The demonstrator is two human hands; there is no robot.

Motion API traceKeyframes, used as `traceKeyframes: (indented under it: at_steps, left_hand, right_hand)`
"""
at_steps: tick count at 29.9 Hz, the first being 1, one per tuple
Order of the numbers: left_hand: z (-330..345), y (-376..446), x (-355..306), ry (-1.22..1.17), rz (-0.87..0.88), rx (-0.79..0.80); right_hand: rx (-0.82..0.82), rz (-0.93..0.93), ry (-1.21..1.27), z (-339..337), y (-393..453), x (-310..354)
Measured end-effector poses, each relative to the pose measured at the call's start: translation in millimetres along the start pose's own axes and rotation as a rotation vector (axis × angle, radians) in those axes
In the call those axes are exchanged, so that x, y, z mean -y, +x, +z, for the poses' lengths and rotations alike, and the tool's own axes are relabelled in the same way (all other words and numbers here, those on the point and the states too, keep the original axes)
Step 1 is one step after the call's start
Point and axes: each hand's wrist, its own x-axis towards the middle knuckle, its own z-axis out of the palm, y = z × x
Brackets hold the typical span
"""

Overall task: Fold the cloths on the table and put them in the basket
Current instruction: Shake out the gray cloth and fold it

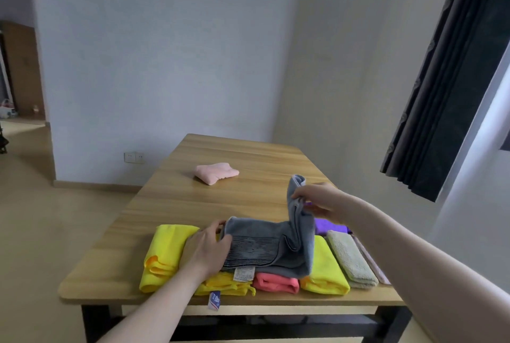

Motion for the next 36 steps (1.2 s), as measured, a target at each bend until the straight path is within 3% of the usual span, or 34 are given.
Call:
traceKeyframes:
  at_steps: [15, 22, 26, 31, 36]
  left_hand:
    - [-3.4, -4.6, -3.7, 0.067, 0.059, -0.033]
    - [-4.9, -4.5, -4.3, 0.051, 0.032, -0.020]
    - [-4.6, -4.0, -4.3, 0.017, 0.008, -0.029]
    - [-7.8, -9.2, -11.2, -0.059, 0.013, -0.056]
    - [-10.2, -11.6, -14.4, -0.132, 0.021, -0.032]
  right_hand:
    - [0.139, -0.033, -0.128, 109.9, 15.5, -13.6]
    - [0.203, -0.026, 0.050, 114.4, 6.4, -27.0]
    - [0.070, -0.167, 0.173, 91.4, 3.2, -39.3]
    - [-0.281, -0.253, -0.118, 51.9, -0.2, -76.2]
    - [-0.207, -0.071, -0.069, 44.1, 7.2, -112.0]
